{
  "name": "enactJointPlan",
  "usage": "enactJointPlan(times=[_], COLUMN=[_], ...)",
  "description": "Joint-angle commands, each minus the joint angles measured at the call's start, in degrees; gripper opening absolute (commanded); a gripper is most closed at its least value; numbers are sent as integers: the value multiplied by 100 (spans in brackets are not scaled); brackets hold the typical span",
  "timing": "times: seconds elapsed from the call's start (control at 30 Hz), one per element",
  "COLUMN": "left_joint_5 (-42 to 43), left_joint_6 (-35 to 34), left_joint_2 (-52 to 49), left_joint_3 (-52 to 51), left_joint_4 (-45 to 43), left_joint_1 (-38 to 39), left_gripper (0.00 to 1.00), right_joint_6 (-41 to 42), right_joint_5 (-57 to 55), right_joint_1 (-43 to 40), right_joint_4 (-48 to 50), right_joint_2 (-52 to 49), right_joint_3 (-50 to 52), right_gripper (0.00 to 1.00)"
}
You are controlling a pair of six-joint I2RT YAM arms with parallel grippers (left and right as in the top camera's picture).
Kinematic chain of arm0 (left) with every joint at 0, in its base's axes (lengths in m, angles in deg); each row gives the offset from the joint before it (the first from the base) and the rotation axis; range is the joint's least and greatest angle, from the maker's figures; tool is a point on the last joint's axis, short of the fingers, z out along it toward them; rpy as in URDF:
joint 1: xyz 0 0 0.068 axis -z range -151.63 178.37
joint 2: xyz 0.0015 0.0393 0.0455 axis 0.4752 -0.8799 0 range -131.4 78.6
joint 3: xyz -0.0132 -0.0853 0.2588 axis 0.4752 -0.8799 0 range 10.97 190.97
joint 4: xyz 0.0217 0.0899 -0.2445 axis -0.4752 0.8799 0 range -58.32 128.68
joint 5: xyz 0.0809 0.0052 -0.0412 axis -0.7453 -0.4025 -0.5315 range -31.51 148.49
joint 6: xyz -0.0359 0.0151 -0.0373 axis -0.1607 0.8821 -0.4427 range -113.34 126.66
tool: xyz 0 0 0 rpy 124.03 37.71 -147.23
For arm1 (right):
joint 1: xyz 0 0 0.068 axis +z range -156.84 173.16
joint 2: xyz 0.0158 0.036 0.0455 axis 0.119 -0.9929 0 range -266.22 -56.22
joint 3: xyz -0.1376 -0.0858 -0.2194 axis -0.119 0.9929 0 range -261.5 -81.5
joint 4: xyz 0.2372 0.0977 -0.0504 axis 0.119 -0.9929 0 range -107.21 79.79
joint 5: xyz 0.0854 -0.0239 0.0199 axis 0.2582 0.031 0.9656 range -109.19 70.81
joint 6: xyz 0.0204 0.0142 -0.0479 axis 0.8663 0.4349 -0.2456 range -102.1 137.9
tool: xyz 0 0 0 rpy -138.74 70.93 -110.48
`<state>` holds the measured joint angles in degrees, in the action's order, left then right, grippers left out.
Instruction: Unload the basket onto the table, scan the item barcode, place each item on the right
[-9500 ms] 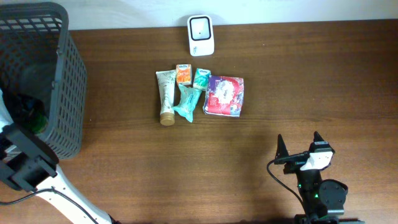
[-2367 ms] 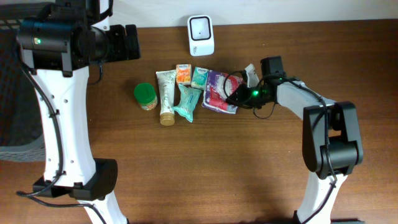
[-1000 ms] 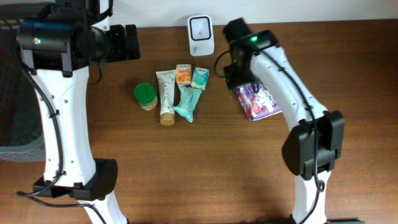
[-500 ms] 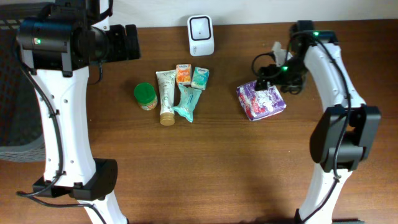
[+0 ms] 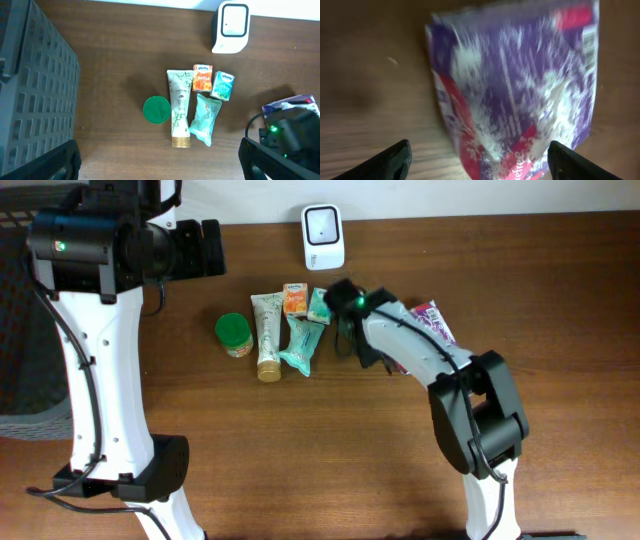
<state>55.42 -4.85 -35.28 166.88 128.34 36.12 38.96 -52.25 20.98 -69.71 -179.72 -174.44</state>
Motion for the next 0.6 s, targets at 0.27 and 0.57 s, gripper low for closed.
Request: enactJointPlan(times=[0.27, 0.57], left_joint_5=[-17, -17], left_joint_6=[92, 92], left_joint_2=[76, 76], left_joint_3=[46, 46], left_joint_4=[4, 4], left_joint_1=[-4, -4], left_gripper=[99, 99], right_joint_6=[323, -691], right_joint_5=[-649, 3657], right_joint_1=[26, -1093], right_joint_4=[1307, -494], right_joint_2=[26, 46], right_joint_3=[1119, -2044], right_gripper=[29, 4])
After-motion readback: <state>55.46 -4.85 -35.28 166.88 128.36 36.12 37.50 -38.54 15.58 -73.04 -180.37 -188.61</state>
